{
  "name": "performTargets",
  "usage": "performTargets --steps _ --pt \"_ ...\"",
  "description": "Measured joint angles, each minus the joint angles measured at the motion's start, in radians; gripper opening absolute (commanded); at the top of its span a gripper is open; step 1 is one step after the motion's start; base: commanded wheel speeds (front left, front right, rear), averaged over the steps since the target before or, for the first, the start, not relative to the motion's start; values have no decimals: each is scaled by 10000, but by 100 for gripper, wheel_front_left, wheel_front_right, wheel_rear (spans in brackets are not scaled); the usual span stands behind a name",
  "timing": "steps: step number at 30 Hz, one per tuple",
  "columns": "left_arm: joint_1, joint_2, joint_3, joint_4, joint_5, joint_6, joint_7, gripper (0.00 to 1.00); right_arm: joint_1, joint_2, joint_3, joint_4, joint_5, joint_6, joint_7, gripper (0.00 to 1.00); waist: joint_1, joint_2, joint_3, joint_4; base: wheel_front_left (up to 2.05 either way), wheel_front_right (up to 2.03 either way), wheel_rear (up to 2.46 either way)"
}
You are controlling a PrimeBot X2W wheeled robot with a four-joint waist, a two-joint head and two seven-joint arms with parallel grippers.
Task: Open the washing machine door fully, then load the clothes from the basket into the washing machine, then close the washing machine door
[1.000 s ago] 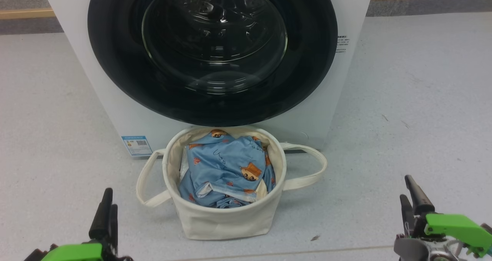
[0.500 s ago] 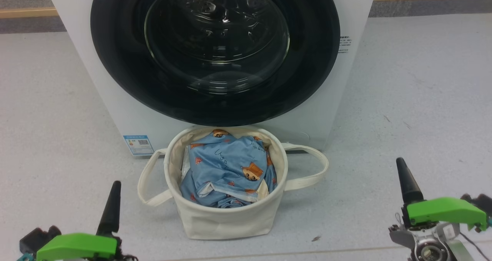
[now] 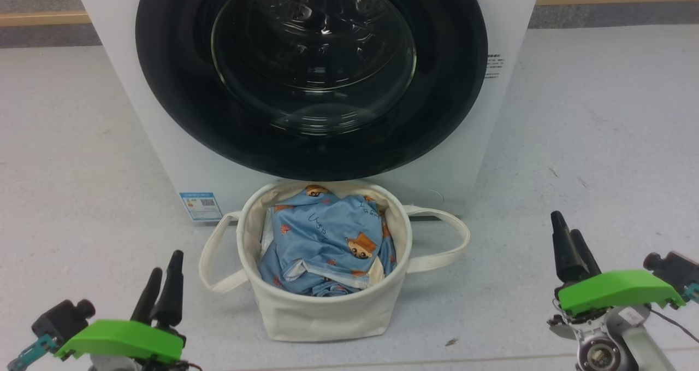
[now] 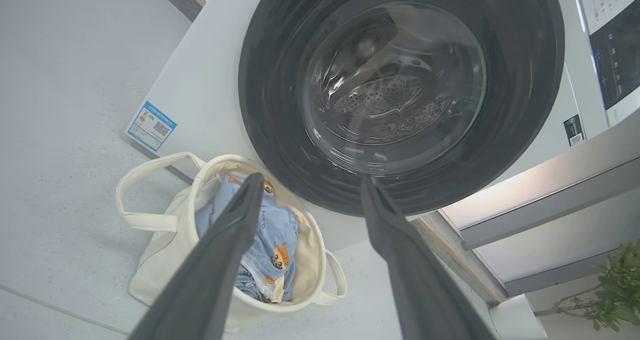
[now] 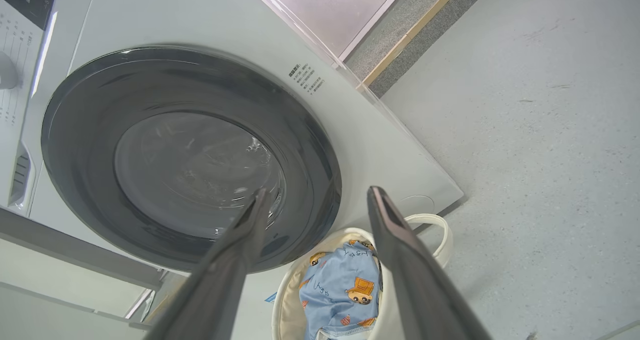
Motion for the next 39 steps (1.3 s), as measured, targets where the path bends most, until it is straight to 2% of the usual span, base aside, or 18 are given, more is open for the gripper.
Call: performTargets --steps 9,25,39 --pt "-70 205 -77 29 1001 159 -265 100 -51 -71 98 -63 -1189 0 -148 100 0 0 -31 74 0 0 0" --pt "-408 474 -291 318 2360 165 -706 100 -407 -257 424 -21 -3116 0 -405 100 0 0 -57 173 0 0 0" --pt "-805 1022 -673 529 3814 267 -1175 100 -918 -362 811 115 -4855 2 -619 100 0 0 -70 286 0 0 0"
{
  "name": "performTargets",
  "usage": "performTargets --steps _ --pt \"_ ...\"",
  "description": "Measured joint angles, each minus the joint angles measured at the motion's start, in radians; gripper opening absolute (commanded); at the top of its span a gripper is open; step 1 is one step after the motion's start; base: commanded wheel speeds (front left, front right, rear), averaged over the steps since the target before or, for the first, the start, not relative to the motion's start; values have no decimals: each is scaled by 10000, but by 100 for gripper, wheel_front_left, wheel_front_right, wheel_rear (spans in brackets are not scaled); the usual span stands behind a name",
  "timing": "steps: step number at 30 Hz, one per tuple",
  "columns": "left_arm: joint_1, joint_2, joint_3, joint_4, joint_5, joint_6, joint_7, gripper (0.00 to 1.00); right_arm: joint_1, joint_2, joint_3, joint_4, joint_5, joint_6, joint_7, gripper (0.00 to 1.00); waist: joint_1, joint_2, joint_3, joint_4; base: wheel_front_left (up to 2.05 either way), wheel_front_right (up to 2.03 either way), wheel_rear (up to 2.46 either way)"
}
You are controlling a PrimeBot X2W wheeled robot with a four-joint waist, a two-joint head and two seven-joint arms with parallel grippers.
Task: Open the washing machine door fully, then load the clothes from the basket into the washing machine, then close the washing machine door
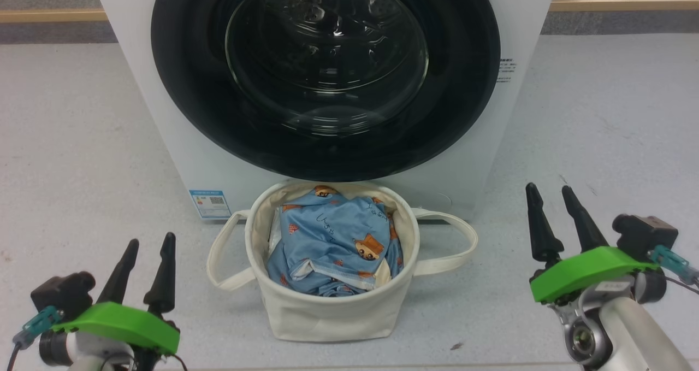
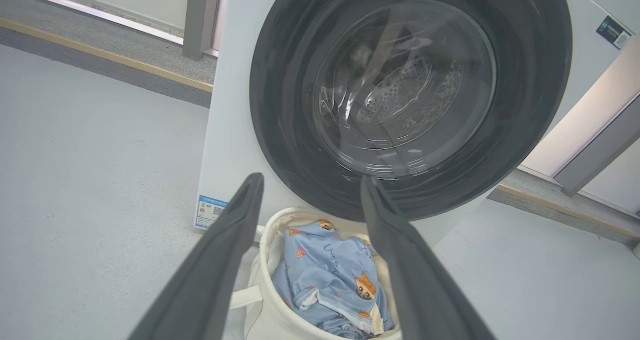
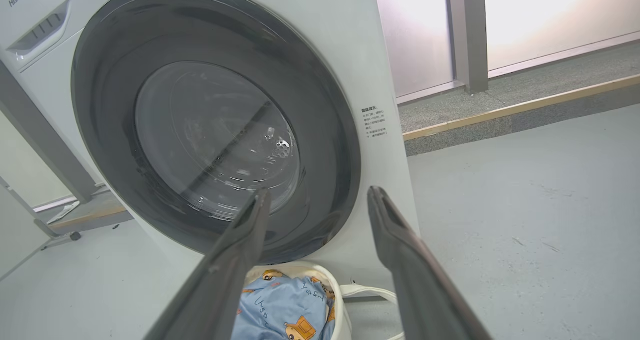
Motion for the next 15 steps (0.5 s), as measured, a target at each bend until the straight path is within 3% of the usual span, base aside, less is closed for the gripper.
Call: performTargets --steps 15 --pt "-372 416 -345 136 1310 299 -414 100 -352 -188 251 186 -1526 0 -249 100 0 0 -23 74 0 0 0"
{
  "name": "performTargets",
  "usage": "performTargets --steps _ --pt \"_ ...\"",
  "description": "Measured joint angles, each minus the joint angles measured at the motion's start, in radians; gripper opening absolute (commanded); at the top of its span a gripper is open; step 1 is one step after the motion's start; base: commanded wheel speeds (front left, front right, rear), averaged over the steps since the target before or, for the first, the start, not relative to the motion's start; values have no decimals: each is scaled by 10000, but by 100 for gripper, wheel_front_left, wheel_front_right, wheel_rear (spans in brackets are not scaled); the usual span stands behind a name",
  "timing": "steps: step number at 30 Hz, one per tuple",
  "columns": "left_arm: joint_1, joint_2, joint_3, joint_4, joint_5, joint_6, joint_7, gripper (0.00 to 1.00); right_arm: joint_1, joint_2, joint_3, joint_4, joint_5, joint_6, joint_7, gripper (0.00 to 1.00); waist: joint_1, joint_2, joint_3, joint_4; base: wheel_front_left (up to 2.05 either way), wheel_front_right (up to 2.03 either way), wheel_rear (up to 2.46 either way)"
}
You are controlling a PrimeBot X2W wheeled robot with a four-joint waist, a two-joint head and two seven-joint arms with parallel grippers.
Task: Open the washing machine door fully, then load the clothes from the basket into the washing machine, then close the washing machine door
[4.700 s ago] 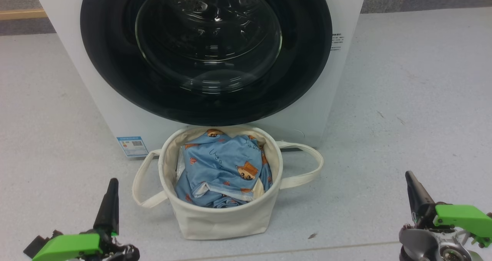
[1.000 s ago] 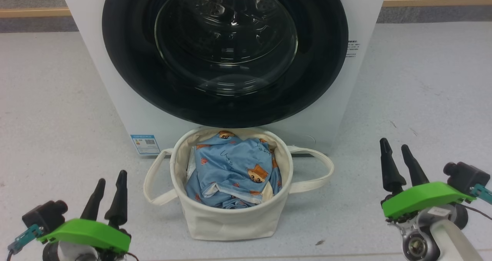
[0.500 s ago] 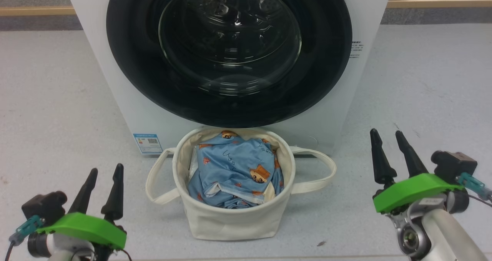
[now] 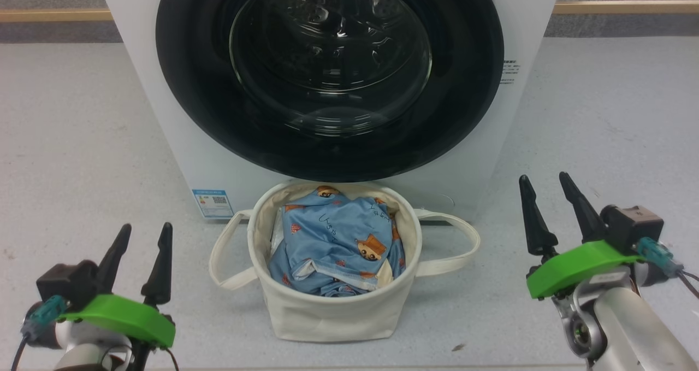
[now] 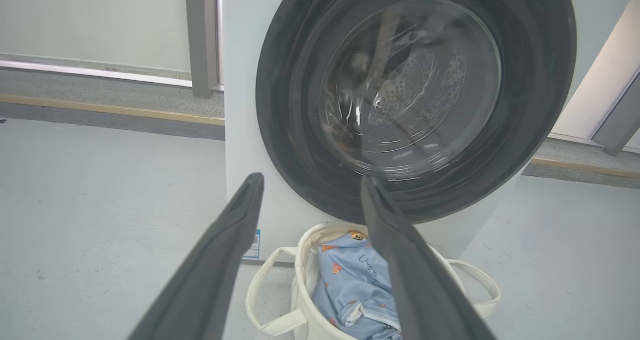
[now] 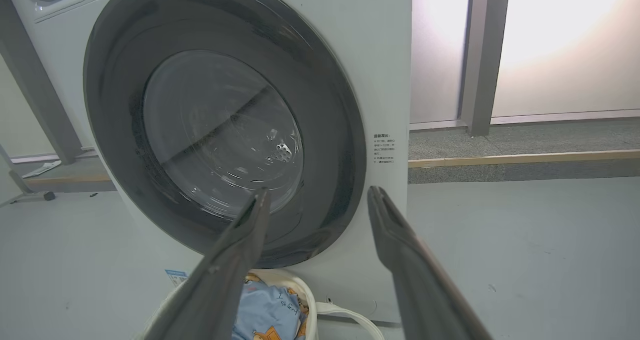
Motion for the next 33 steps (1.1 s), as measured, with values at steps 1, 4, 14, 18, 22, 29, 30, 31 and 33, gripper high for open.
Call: performTargets --steps 1,4,14,18,22,29,30,31,33 --pt "-27 27 -27 4 98 25 -31 100 -34 -4 17 23 -109 0 -2 100 0 0 -1 6 0 0 0" --pt "-37 148 -138 25 384 33 -90 100 -226 -40 65 63 -439 0 -38 100 0 0 -6 26 0 0 0" --pt "-277 428 -265 205 1175 121 -343 100 -384 -138 -8 121 -1396 0 -188 100 0 0 -31 102 0 0 0" --pt "-303 443 -265 268 1175 121 -345 100 -383 -151 -107 148 -1396 0 -188 100 0 0 -28 101 0 0 0" --pt "-303 443 -257 282 1175 121 -345 100 -379 -151 -211 207 -1388 0 -188 100 0 0 -23 100 0 0 0" --pt "-303 443 -215 291 1175 121 -345 100 -319 -153 -433 290 -1386 0 -188 100 0 0 -5 104 0 0 0" --pt "-303 441 -215 291 1175 121 -345 100 -319 -153 -435 290 -1386 0 -188 100 0 0 1 103 0 0 0" --pt "-303 441 -211 291 1175 121 -345 100 -318 -151 -439 290 -1384 0 -188 100 0 0 6 102 0 0 0" --pt "-303 441 -207 291 1174 121 -345 100 -316 -151 -449 290 -1373 0 -188 100 0 0 16 105 0 0 0"
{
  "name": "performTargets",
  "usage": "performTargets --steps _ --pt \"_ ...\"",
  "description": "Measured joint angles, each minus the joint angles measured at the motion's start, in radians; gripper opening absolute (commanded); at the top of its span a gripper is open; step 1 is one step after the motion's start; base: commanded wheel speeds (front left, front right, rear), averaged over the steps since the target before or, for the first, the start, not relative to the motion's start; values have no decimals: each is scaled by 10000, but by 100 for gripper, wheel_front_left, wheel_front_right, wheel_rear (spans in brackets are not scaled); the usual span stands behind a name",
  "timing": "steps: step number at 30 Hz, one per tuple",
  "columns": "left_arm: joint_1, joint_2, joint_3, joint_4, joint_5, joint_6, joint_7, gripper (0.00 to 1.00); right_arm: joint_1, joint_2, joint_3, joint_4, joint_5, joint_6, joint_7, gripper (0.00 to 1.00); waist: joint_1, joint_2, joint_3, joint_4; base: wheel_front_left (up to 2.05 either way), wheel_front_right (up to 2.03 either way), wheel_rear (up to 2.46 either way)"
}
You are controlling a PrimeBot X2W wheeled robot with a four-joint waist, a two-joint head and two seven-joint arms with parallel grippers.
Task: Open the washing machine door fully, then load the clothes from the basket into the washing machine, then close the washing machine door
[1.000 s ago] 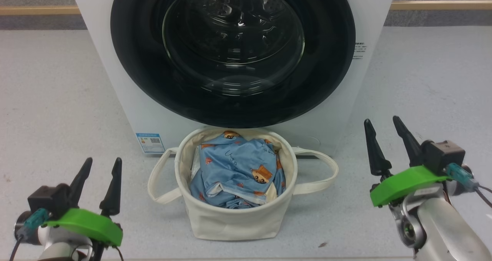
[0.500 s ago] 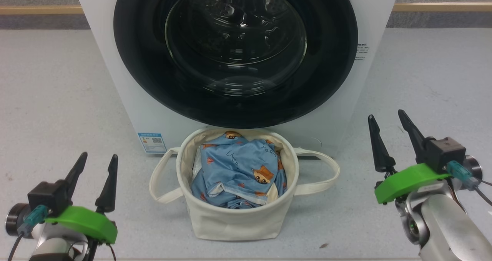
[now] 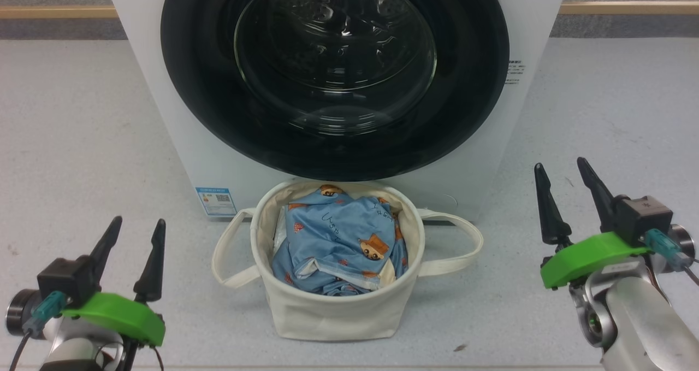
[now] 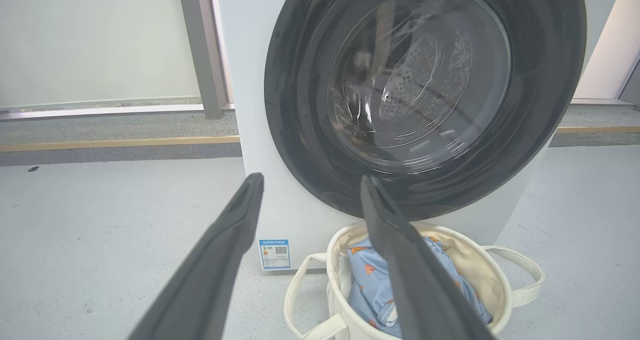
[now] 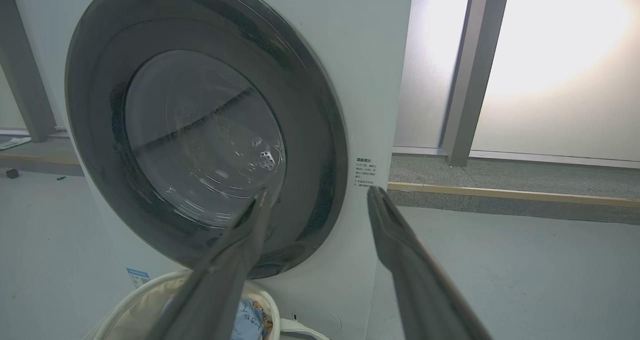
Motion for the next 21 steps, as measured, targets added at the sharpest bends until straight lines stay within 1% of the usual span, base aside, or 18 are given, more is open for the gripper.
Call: performTargets --steps 8,11,16,17,21 --pt "0 0 -8 115 0 13 0 100 1 0 -23 -2 2 0 0 100 0 0 9 32 2 0 -2" --pt "0 0 -12 132 0 13 0 100 1 2 -21 -2 2 0 0 100 0 0 8 49 54 -6 -48" --pt "0 4 -13 173 0 35 0 100 4 15 12 2 2 0 0 100 -1 0 18 61 108 2 -111" --pt "0 2 -15 192 0 92 0 100 1 17 21 -2 2 0 0 100 -1 0 20 62 130 28 -158" --pt "0 2 -15 226 2 90 0 100 0 17 29 -2 4 0 0 100 0 0 34 66 149 48 -197"
